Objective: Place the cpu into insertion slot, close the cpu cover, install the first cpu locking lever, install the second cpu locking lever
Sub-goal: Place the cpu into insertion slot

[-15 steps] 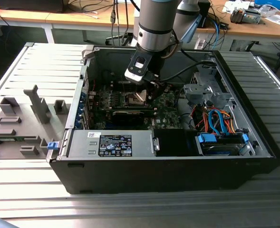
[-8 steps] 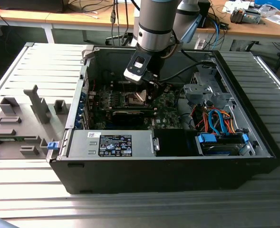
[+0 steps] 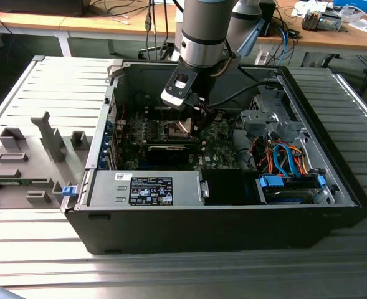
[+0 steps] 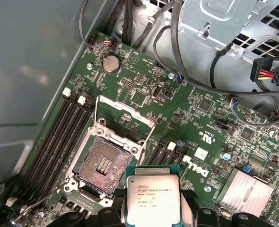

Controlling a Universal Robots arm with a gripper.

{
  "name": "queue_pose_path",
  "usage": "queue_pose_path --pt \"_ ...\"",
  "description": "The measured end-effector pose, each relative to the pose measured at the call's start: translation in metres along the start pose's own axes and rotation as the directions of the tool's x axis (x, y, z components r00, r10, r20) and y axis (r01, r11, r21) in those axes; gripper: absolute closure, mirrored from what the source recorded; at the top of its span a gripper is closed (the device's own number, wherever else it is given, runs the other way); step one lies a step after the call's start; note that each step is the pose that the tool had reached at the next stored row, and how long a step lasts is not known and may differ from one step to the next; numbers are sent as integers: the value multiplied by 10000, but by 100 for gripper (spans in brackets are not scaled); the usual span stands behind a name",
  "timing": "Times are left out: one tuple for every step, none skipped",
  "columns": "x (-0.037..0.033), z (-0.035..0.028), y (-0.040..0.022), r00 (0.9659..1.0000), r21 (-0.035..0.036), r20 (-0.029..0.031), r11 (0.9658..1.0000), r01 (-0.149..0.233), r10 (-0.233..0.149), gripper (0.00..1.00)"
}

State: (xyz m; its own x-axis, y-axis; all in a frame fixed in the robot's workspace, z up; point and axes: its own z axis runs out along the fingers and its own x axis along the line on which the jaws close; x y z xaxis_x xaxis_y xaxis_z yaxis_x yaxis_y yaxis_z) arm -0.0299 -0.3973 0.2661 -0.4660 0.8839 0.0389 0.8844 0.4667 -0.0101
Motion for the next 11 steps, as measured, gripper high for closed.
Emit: queue_pose_path --pt "0 0 0 10000 -3 -1 10000 -80 80 46" --pt "0 0 0 9999 -5 -1 9999 -125 125 46" --pt "0 0 0 9999 -7 -2 9999 -168 168 46" --pt "0 0 0 9998 -8 -2 9998 -197 197 46" --pt "0 0 0 9998 -9 -3 9998 -217 217 46" --pt "0 0 0 9997 -10 -3 9997 -253 253 46" --pt "0 0 0 9996 -11 -4 9996 -286 286 46" --pt "0 0 0 9995 -13 -4 9995 -320 320 46" --pt "0 0 0 9994 -14 -4 9994 -355 355 46" --pt "0 0 0 9993 -15 -5 9993 -385 385 46" --pt "0 0 0 9992 -16 -5 9992 -407 407 46"
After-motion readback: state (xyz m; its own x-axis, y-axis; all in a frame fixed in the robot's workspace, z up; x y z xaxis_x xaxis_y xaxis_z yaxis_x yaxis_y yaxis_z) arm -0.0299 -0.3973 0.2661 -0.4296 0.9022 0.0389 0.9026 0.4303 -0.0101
